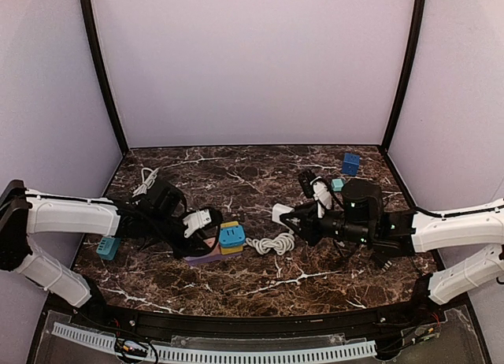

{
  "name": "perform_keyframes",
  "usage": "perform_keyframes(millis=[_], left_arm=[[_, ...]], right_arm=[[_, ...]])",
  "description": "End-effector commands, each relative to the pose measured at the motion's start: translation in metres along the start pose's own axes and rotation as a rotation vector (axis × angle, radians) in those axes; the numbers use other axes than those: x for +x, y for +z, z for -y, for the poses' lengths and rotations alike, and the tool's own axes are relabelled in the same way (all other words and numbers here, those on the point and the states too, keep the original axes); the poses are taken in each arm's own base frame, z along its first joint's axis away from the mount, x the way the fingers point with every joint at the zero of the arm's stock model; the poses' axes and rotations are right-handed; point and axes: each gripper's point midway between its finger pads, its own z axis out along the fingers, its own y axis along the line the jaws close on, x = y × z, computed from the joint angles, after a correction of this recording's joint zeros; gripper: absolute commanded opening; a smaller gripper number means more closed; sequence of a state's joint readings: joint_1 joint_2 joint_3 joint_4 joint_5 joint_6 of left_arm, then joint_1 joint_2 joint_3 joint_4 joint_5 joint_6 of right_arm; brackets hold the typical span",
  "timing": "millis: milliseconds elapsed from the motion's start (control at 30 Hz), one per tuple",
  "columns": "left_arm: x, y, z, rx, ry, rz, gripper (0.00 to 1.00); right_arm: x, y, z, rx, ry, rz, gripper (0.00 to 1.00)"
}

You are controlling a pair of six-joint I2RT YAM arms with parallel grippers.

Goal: Insert the plug
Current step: Adjust the socket at the center of the board.

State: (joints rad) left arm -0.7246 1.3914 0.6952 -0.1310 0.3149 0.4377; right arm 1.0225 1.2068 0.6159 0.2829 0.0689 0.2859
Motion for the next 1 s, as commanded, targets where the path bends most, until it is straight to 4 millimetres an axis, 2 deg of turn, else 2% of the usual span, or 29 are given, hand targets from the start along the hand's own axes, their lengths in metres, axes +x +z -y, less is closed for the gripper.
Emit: perform_keyframes(millis=[0,33,67,167,233,300,467,633,700,733,767,800,833,867,900,933,967], left_arm=[[0.011,0.002,0.002,-0.091,-0.112,-0.045,0.12],[0.015,0.001,-0.004,-0.149,-0.116,-0.059,0.05],[0.013,0.000,-0.010,-0.187,-0.147,-0.051,0.03],[0.009,-0.009,-0.035,-0.327,-0.213,-0.058,0.01],[0.009,-0.014,-0.042,-0.369,-0.323,-0.063,0.01],[0.020,-0.018,-0.040,-0.390,-0.508,-0.089,0.01],[0.055,-0.021,-0.039,-0.470,-0.643,-0.146,0.01],[0.046,-0.015,-0.030,-0.392,-0.632,-0.087,0.01],[0.034,-0.012,-0.022,-0.325,-0.595,-0.047,0.11],[0.031,-0.010,-0.013,-0.264,-0.577,-0.034,0.31],[0.023,-0.012,-0.010,-0.238,-0.539,-0.006,0.40],[0.015,-0.015,-0.006,-0.204,-0.522,0.018,0.56],[0.013,-0.018,-0.005,-0.188,-0.498,0.025,0.63],[0.001,-0.024,0.001,-0.129,-0.481,0.058,0.73],[-0.005,-0.031,-0.005,-0.113,-0.459,0.072,0.79],[-0.016,-0.039,0.004,-0.026,-0.442,0.103,0.80],[-0.023,-0.051,-0.006,-0.011,-0.405,0.119,0.81]], right_arm=[[-0.005,-0.005,0.003,0.009,-0.002,0.036,0.00],[-0.005,-0.006,0.003,0.008,-0.003,0.040,0.00],[-0.005,-0.006,0.004,0.010,-0.006,0.040,0.00],[-0.005,-0.005,0.004,0.015,-0.016,0.036,0.00],[-0.004,-0.003,0.004,0.017,-0.020,0.028,0.00],[-0.003,0.000,0.003,0.013,-0.026,0.023,0.00],[-0.004,0.008,0.000,0.000,-0.047,0.011,0.00],[-0.008,0.017,-0.003,-0.011,-0.077,-0.005,0.00],[-0.009,0.019,-0.004,-0.020,-0.088,-0.006,0.00],[-0.009,0.021,-0.004,-0.025,-0.092,-0.007,0.00],[-0.009,0.023,-0.003,-0.025,-0.096,-0.011,0.00],[-0.010,0.024,-0.002,-0.026,-0.099,-0.015,0.00],[-0.010,0.025,0.001,-0.025,-0.102,-0.018,0.00],[-0.011,0.025,0.003,-0.023,-0.109,-0.017,0.00],[-0.012,0.026,0.001,-0.038,-0.117,-0.016,0.00],[-0.014,0.026,0.001,-0.047,-0.127,-0.012,0.00],[-0.015,0.026,0.000,-0.061,-0.137,-0.010,0.00]])
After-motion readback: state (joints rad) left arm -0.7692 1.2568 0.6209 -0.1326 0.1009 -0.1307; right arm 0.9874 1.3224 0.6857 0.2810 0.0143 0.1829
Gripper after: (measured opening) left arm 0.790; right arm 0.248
